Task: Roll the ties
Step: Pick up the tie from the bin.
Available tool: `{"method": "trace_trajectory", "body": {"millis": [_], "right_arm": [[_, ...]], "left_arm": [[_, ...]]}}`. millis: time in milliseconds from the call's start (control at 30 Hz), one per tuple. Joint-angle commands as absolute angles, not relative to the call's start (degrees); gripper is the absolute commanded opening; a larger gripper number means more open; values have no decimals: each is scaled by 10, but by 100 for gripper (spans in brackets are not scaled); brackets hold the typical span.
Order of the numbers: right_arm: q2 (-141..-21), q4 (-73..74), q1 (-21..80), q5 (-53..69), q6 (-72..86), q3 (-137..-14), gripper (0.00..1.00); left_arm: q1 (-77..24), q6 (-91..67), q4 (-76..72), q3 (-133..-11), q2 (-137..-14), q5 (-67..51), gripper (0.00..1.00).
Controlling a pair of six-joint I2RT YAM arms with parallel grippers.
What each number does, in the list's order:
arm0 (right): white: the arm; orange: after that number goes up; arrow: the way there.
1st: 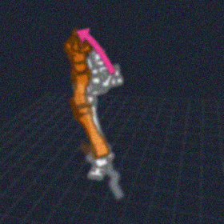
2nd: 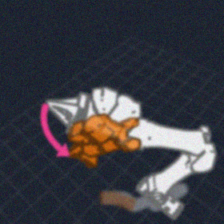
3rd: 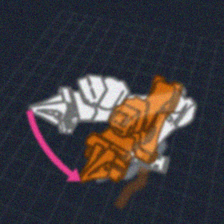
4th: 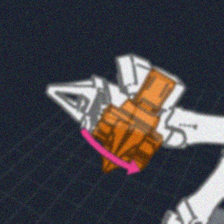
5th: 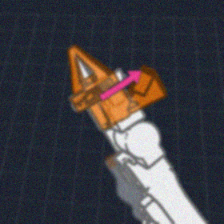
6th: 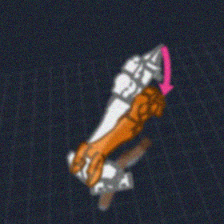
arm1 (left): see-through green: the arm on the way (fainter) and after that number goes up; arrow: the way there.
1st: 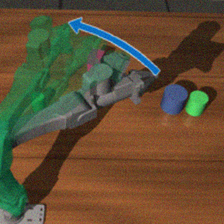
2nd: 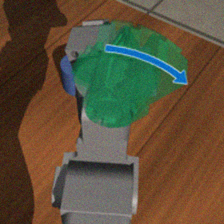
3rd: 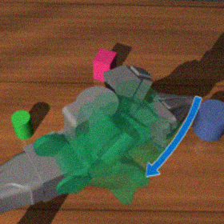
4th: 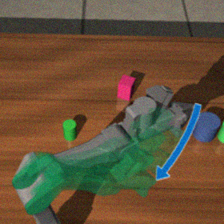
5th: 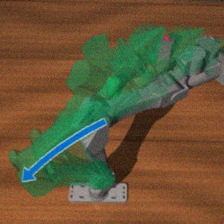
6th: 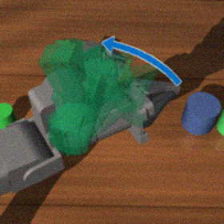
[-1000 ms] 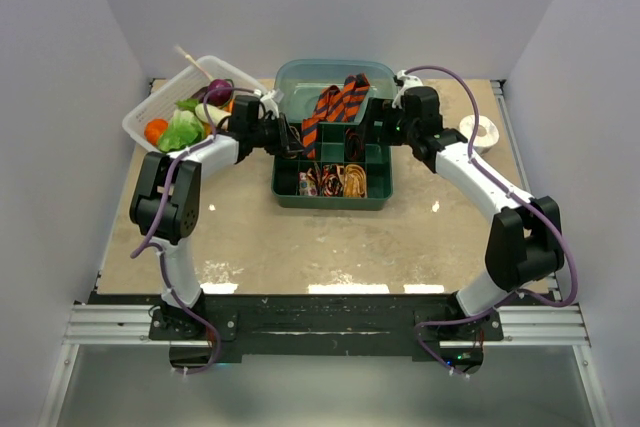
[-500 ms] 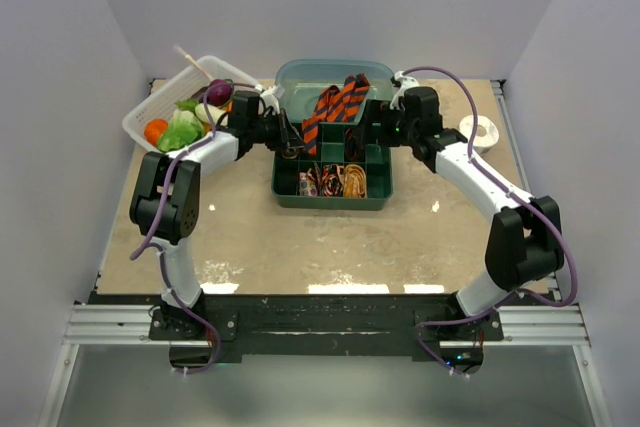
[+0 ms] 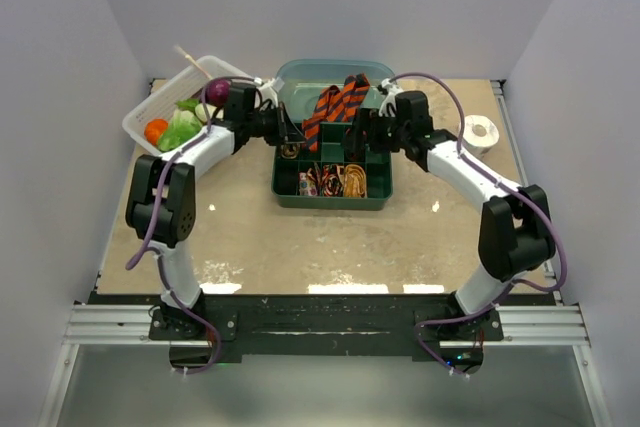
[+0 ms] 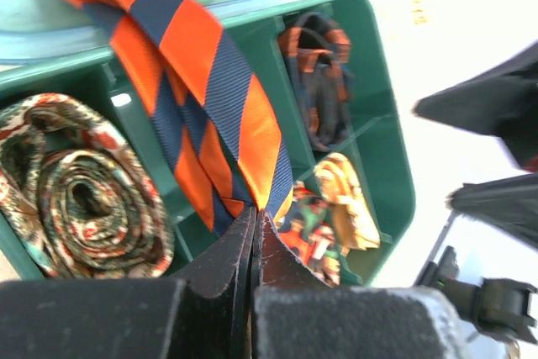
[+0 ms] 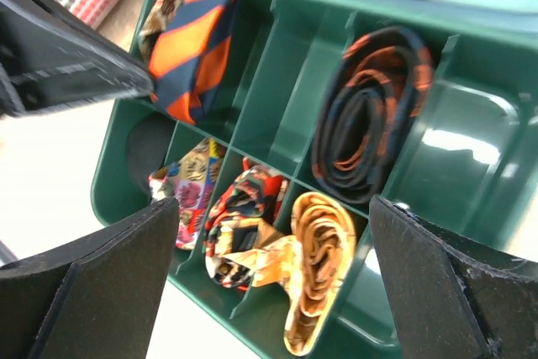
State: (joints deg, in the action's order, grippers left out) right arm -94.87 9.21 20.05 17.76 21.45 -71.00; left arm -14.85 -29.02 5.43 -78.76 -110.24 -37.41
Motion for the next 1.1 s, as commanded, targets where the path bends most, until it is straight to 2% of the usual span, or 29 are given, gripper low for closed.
{"method": "trace_trajectory", "body": {"millis": [0,267,467,833,967,1067], "right_arm": [[-954,75,225,217,219,-734,99],[-966,70,257,226,227,-749,99],[-958,69,258,231,229,-746,99],[-955,80,262,243,228,-748,99],[-962,97,270,244,221,-751,99],[-975,116,276,252,215,-763,99]], "left_arm": [[-136,-305,83,-818,-1053,-434,0],[-136,-305,122,-777,-1009,-482,0],[-137,-290,155,-685,-934,-471,0],[-146,-292,217,-586,-808,-454,0],[-146,-277,224,-549,-814,-444,8],[-146,-260,230,-547,-851,-441,9]]}}
